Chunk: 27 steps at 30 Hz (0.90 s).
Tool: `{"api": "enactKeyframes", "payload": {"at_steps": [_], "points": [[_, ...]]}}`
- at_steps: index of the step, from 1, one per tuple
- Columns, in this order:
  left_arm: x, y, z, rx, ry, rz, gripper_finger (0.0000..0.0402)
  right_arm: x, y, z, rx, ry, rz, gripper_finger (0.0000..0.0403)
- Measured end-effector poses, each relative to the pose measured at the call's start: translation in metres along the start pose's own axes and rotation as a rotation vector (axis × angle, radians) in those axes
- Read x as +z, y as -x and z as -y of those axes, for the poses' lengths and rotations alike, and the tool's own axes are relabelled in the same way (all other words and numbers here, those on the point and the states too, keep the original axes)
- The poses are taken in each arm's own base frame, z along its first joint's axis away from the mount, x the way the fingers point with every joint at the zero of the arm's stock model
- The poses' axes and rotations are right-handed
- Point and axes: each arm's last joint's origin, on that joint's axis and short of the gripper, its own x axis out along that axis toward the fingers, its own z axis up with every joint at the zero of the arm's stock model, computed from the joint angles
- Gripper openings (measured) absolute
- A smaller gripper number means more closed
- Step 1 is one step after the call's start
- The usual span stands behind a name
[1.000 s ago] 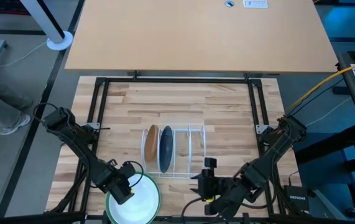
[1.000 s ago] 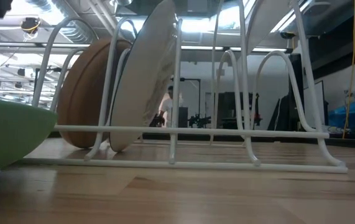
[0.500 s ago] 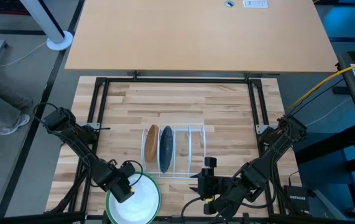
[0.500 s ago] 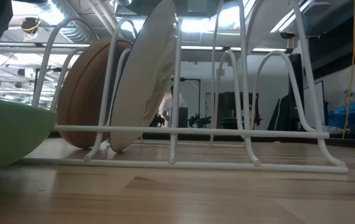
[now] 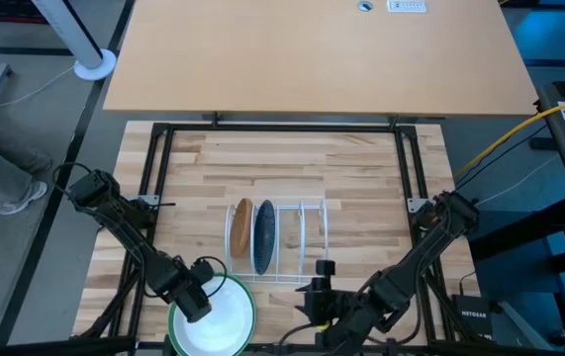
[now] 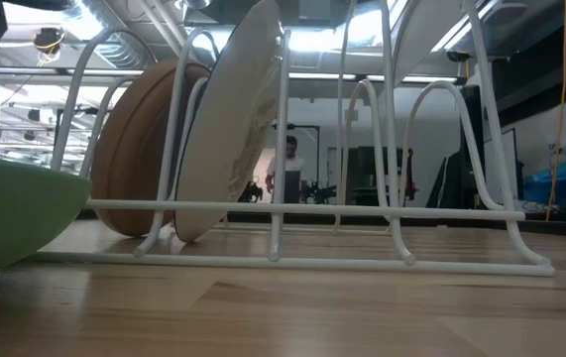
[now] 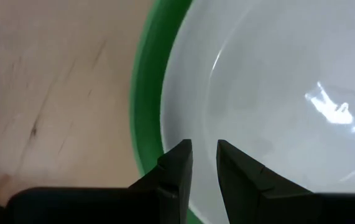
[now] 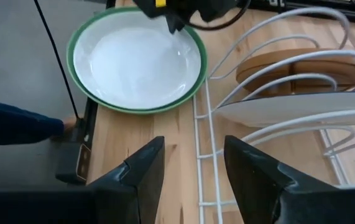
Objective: Sort dishes
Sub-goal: Put the white plate into the dish rack
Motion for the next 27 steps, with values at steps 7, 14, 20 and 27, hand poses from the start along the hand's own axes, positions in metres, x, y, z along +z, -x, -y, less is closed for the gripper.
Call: {"api": "enactKeyframes", "payload": {"at_steps": [7, 14, 20, 27], "points": [[-0.001, 0.0, -0.001, 0.005, -0.016, -0.044, 0.0066, -0.008, -0.017, -0.009, -0.01, 0.02, -0.026, 0.0169], [-0.004, 0.0, -0.003, 0.025, -0.009, -0.108, 0.0066, -0.019, -0.037, -0.02, -0.006, 0.037, -0.065, 0.0169], [-0.005, 0.001, -0.007, 0.067, -0.006, -0.11, 0.0066, -0.026, -0.052, -0.028, -0.002, 0.041, -0.077, 0.0169], [-0.003, 0.0, -0.006, 0.064, -0.007, -0.044, 0.0066, -0.027, -0.054, -0.03, 0.005, 0.04, -0.08, 0.0169]]}}
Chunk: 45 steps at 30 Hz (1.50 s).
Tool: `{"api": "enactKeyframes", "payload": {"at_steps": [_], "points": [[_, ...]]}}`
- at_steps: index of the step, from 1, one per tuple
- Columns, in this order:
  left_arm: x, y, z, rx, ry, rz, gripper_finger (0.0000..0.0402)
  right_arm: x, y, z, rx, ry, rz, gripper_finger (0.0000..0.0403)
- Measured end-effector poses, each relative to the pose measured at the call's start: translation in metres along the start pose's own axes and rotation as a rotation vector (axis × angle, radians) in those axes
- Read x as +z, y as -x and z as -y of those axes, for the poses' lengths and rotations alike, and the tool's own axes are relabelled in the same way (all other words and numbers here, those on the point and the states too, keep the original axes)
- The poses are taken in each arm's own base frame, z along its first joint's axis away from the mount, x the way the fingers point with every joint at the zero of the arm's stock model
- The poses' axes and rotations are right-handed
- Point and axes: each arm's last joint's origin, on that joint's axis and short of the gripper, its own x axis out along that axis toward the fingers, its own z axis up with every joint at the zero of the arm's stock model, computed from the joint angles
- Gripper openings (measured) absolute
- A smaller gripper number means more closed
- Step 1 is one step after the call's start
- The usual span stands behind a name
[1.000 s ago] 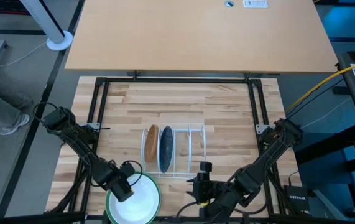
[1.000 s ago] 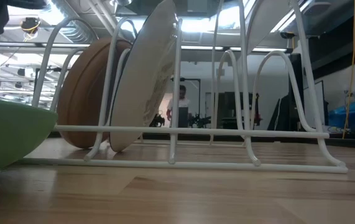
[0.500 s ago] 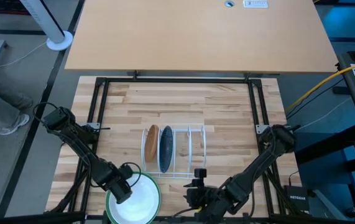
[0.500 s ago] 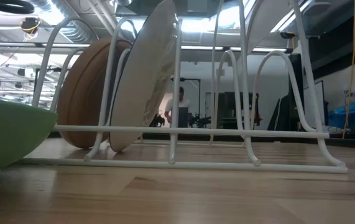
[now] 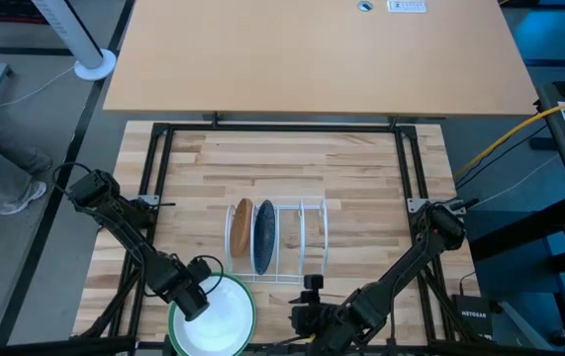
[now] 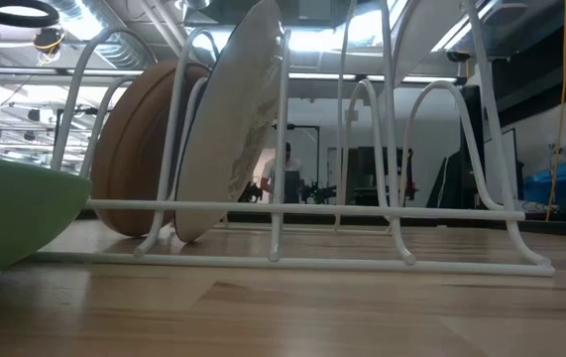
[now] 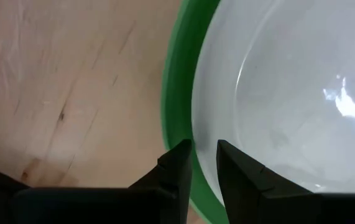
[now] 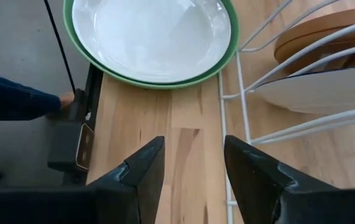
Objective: Sort dishes
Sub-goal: Put the white plate into the dish rack
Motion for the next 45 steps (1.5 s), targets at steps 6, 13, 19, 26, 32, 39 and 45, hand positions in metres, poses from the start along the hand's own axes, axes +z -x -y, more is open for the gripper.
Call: {"api": "enactKeyframes", "payload": {"at_steps": [6, 13, 19, 26, 32, 39, 45], "points": [[0.0, -0.001, 0.001, 0.0, 0.0, 0.01, 0.0066, 0.003, -0.013, -0.01, 0.022, -0.027, 0.072, 0.0169], [0.001, -0.011, 0.002, -0.063, 0.0, 0.034, 0.0066, -0.005, -0.05, -0.028, 0.052, -0.009, 0.127, 0.0169], [0.001, -0.014, 0.002, -0.071, 0.011, 0.035, 0.0066, -0.008, -0.082, -0.031, 0.136, -0.041, 0.115, 0.0169], [0.002, -0.014, 0.002, -0.078, 0.01, 0.036, 0.0066, -0.01, -0.116, -0.022, 0.206, -0.081, 0.096, 0.0169], [0.002, -0.014, 0.003, -0.083, 0.009, 0.037, 0.0066, -0.007, -0.132, -0.011, 0.23, -0.106, 0.083, 0.0169], [0.002, -0.014, 0.006, -0.121, 0.01, 0.041, 0.0066, -0.001, -0.142, 0.004, 0.207, -0.134, 0.09, 0.0169], [0.003, -0.014, 0.008, -0.135, 0.011, 0.042, 0.0066, -0.006, -0.145, 0.001, 0.229, -0.079, 0.063, 0.0169]]}}
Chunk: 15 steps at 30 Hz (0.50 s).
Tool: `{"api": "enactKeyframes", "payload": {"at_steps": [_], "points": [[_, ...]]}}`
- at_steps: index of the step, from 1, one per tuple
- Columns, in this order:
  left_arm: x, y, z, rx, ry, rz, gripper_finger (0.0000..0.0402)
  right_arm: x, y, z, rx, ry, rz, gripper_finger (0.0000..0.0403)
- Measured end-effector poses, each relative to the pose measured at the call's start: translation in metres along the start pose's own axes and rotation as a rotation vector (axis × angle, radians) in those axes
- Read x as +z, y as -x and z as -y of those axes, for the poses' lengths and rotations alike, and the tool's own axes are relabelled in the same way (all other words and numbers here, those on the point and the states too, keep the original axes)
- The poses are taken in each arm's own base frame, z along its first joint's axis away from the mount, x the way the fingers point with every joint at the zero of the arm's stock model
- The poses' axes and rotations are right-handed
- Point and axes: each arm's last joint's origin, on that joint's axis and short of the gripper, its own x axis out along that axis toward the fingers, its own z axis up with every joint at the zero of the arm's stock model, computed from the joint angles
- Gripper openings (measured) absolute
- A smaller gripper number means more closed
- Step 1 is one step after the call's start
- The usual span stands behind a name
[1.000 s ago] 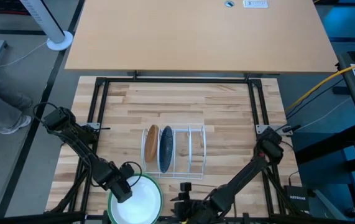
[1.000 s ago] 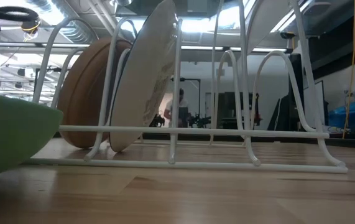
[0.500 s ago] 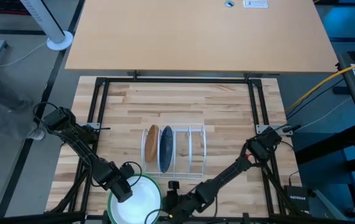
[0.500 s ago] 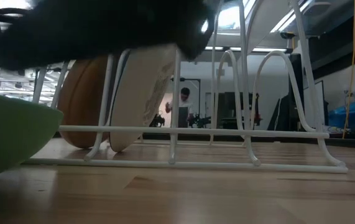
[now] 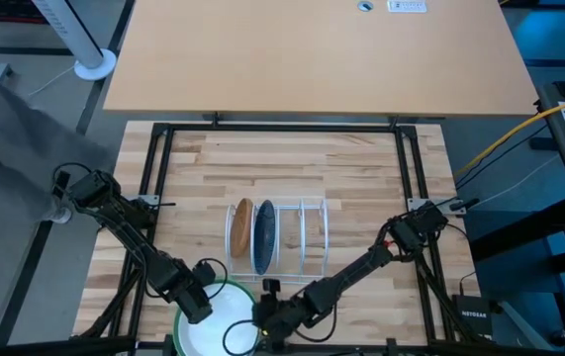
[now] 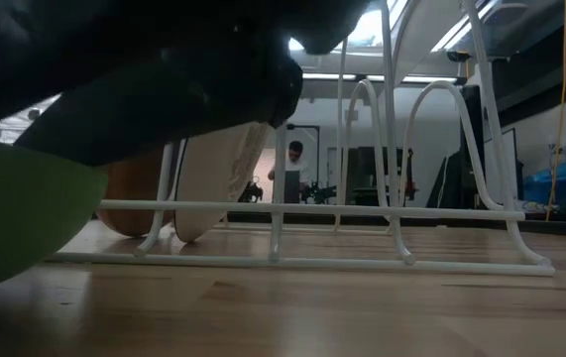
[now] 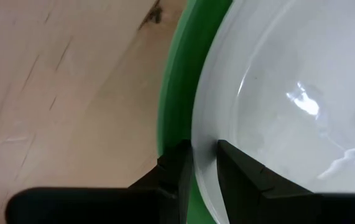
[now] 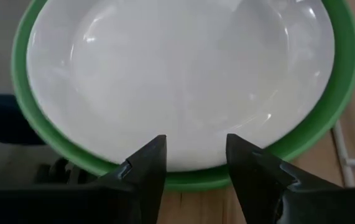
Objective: Sort dishes
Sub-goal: Put the white plate into the dish rack
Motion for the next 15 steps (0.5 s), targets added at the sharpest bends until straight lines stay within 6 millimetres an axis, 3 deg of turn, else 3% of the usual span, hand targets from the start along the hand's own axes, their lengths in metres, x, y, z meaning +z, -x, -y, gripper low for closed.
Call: {"api": "enactKeyframes", "payload": {"at_steps": [7, 15], "points": [[0.002, 0.0, 0.0, -0.006, 0.007, 0.001, 0.0066, -0.002, 0.001, -0.002, -0.012, 0.062, -0.009, 0.0169], [0.006, 0.0, 0.003, -0.038, 0.007, 0.001, 0.0066, -0.011, -0.015, 0.003, -0.051, 0.071, -0.009, 0.0169]]}}
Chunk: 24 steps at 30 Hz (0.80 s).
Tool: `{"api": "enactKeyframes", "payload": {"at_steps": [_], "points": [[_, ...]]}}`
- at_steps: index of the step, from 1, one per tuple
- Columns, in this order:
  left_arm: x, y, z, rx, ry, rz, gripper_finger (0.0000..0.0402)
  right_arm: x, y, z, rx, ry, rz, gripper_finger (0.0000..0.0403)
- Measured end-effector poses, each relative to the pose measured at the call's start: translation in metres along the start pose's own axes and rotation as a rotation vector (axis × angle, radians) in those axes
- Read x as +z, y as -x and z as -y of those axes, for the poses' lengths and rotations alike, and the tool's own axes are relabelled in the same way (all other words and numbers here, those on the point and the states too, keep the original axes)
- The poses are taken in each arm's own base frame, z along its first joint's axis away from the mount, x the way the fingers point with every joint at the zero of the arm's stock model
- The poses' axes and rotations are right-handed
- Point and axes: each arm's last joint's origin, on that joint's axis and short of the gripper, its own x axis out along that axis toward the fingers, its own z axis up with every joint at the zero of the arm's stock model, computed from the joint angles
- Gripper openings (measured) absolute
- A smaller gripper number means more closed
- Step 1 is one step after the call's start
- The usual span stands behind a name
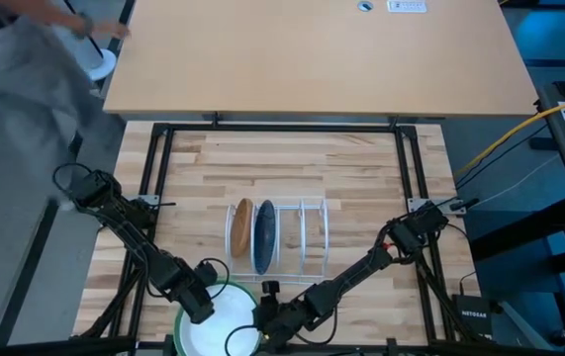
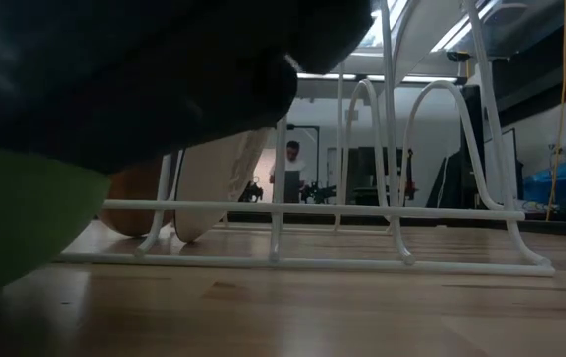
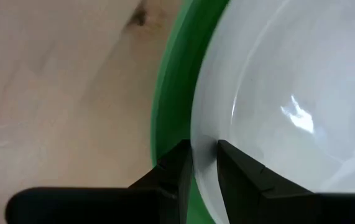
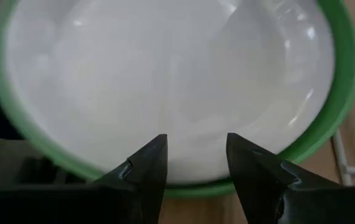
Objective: Sort dishes
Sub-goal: Put the white plate into the dish rack
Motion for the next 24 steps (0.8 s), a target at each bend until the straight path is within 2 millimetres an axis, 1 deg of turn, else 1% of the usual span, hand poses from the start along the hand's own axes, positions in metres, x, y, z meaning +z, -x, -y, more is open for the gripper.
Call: {"api": "enactKeyframes", "payload": {"at_steps": [3, 8, 13, 15, 17, 22, 24], "points": [[0.002, 0.001, 0.002, -0.019, -0.002, -0.002, 0.0066, -0.003, -0.004, 0.001, -0.022, 0.005, -0.007, 0.0169], [0.004, 0.0, 0.001, -0.014, -0.01, 0.012, 0.0066, -0.004, -0.005, 0.003, -0.06, 0.01, 0.014, 0.0169], [0.007, -0.001, 0.0, -0.005, -0.073, 0.021, 0.0066, -0.003, -0.007, 0.005, -0.076, 0.014, 0.02, 0.0169], [0.009, -0.001, 0.0, -0.001, -0.072, 0.025, 0.0065, -0.003, -0.008, 0.006, -0.077, 0.01, 0.027, 0.0169], [0.01, -0.001, -0.001, 0.002, -0.066, 0.024, 0.0056, -0.003, -0.008, 0.007, -0.078, 0.01, 0.031, 0.0169], [0.013, -0.001, -0.002, 0.008, -0.084, 0.025, 0.0015, -0.002, -0.007, 0.007, -0.085, 0.012, 0.035, 0.0169], [0.014, 0.0, -0.002, 0.013, -0.084, 0.025, 0.0009, 0.0, -0.006, 0.007, -0.087, 0.013, 0.035, 0.0169]]}}
